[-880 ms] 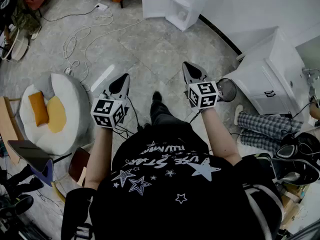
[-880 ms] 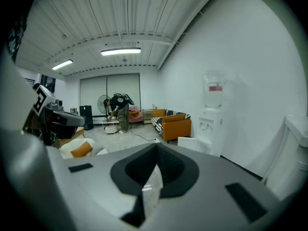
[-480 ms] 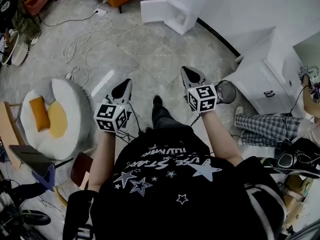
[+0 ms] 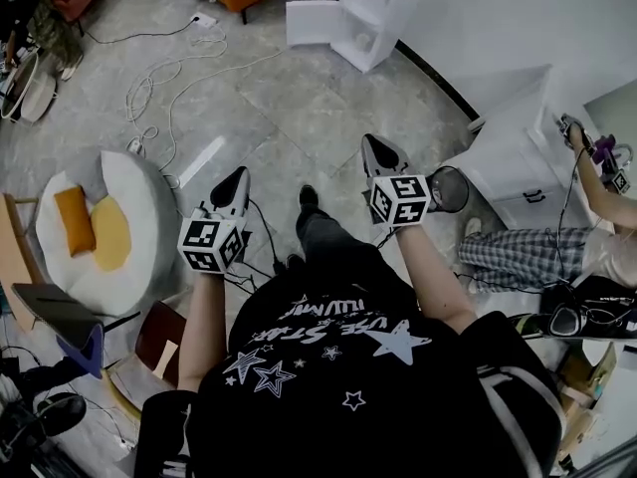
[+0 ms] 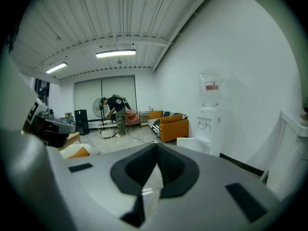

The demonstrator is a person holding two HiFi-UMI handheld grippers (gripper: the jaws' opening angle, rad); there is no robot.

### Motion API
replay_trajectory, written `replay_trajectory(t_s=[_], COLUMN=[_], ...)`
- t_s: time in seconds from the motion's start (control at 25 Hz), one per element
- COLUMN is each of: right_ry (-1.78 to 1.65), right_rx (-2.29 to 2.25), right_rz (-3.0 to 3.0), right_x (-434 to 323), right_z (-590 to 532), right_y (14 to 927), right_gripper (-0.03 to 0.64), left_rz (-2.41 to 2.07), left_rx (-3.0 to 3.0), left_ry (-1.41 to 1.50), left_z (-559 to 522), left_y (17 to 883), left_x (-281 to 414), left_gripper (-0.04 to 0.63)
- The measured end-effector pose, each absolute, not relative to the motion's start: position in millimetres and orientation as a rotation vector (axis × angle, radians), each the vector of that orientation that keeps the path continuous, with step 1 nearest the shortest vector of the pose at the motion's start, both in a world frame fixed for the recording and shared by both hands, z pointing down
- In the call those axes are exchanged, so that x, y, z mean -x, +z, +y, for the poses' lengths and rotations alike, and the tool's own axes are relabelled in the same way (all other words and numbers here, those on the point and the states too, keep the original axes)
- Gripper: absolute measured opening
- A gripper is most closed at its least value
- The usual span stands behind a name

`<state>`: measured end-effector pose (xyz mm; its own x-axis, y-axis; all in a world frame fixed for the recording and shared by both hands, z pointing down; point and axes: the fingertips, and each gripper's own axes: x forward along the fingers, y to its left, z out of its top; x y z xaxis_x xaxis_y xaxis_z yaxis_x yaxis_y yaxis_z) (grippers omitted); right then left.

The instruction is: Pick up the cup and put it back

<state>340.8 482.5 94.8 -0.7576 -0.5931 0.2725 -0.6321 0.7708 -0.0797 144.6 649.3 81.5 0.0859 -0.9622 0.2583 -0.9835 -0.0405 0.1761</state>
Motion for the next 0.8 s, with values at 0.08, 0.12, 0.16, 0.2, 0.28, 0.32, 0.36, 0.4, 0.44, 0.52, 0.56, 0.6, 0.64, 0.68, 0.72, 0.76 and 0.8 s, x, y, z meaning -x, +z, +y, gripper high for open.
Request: replay_trajectory(t_s=[0.08, 0.12, 0.16, 0.2, 0.28, 0.32, 0.36, 0.4, 0.44, 0.52, 0.56, 0.6, 0.64, 0.68, 0.72, 0.76, 0.8], right_ry=[0.249, 0.254, 0.258, 0.26, 0.266, 0.275, 0.286, 0.299, 0.31, 0.329, 0.34, 0.351, 0.36, 0.369, 0.379, 0.394, 0.414], right_rx=[-0.986, -0.993, -0.997, -1.001, -1.009, -1.008, -1.003, -0.996, -0.988, -0.976, -0.975, -0.978, -0.984, -0.992, -1.001, -1.013, -1.026], right_rz=[-2.737, -2.735, -2.731, -2.724, -2.713, -2.71, -2.709, -2.706, -2.702, -2.693, -2.689, -2.685, -2.681, -2.676, -2.669, -2.659, -2.647], right_x=[-335.0, -330.1, -324.3, -318.0, -303.8, -296.0, -288.1, -280.7, -273.5, -258.6, -250.8, -242.9, -235.2, -228.2, -222.5, -218.5, -215.8], right_z=[470.8, 465.2, 459.4, 453.0, 437.8, 429.7, 421.3, 412.4, 402.5, 378.9, 366.0, 352.2, 337.2, 321.2, 305.2, 290.2, 276.2], right_y=[95.5, 97.1, 99.2, 101.9, 107.7, 110.8, 114.4, 118.7, 123.3, 131.1, 134.1, 136.3, 137.8, 138.9, 140.4, 142.5, 145.0], right_gripper=[0.062, 0.122, 0.149, 0.157, 0.189, 0.201, 0.214, 0.226, 0.233, 0.247, 0.25, 0.253, 0.258, 0.259, 0.258, 0.258, 0.258], left_rz=[-1.952, -1.96, -1.969, -1.977, -1.984, -1.982, -1.978, -1.973, -1.967, -1.952, -1.943, -1.931, -1.92, -1.908, -1.897, -1.884, -1.872], left_rx=[-2.048, -2.037, -2.025, -2.011, -1.99, -1.983, -1.98, -1.98, -1.983, -1.989, -1.99, -1.992, -1.995, -1.999, -2.002, -2.005, -2.006], left_ry=[0.101, 0.101, 0.097, 0.091, 0.084, 0.085, 0.089, 0.096, 0.104, 0.117, 0.123, 0.13, 0.135, 0.141, 0.147, 0.155, 0.167], left_z=[648.3, 647.5, 646.0, 643.1, 632.0, 624.5, 615.8, 605.9, 594.4, 567.3, 552.9, 538.0, 522.3, 505.8, 489.2, 472.9, 456.7], left_y=[81.9, 82.6, 83.6, 85.1, 89.3, 91.8, 94.2, 96.2, 97.8, 99.8, 100.5, 101.1, 101.5, 101.9, 102.5, 103.1, 103.5], left_x=[-134.9, -128.7, -121.7, -114.2, -98.7, -91.5, -85.3, -79.9, -74.9, -63.8, -57.4, -50.6, -43.6, -36.7, -30.2, -24.1, -18.3], left_gripper=[0.011, 0.011, 0.011, 0.011, 0.011, 0.011, 0.011, 0.011, 0.011, 0.011, 0.011, 0.011, 0.011, 0.011, 0.011, 0.011, 0.011])
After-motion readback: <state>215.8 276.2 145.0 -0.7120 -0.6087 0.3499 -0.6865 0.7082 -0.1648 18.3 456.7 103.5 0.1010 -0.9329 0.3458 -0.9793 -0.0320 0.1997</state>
